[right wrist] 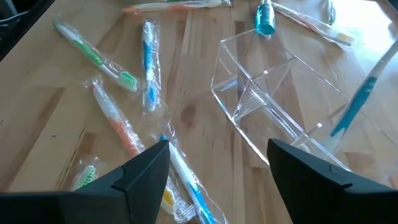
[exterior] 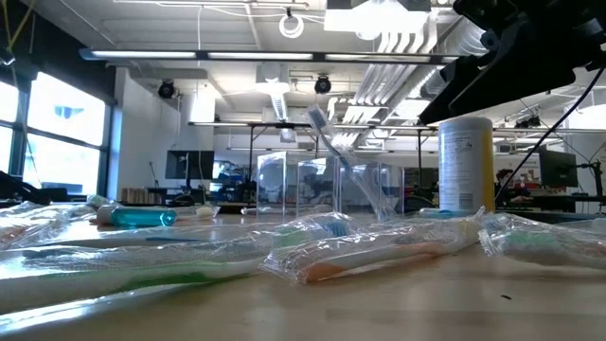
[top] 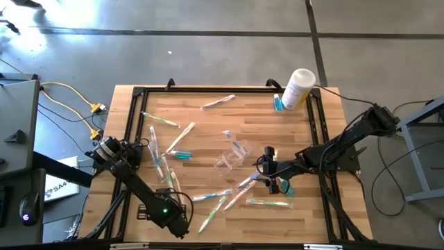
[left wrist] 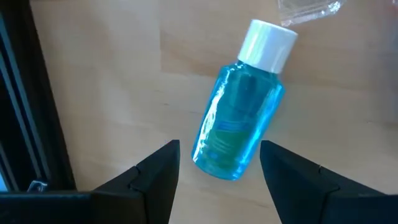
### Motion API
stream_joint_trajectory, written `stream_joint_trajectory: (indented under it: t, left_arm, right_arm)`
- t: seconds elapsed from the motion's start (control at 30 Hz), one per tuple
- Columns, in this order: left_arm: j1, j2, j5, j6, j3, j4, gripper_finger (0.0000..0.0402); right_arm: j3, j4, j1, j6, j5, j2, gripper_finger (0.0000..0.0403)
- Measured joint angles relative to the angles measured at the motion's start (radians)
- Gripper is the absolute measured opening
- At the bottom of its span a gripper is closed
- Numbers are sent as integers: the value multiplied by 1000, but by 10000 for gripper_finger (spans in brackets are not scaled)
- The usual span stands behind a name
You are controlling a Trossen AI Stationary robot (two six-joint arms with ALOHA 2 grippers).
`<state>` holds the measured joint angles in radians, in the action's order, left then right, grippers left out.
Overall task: Pick & Place toothbrushing station
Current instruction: Put the blue mouthwash into the transparent organizer
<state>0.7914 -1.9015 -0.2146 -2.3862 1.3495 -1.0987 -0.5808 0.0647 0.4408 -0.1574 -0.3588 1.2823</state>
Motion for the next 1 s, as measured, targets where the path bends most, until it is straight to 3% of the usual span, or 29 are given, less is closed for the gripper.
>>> stream_joint_trajectory:
  t: [0.47,0.83,1.0]
  left_arm:
    - [0,0,41,26,-12,16,214]
    - [-1,7,35,20,-128,191,213]
    - [-1,6,22,37,-130,202,165]
  right_arm:
    - [0,-2,0,-8,20,0,262]
    - [0,-7,0,-8,22,0,262]
    - [0,-9,0,-9,30,0,262]
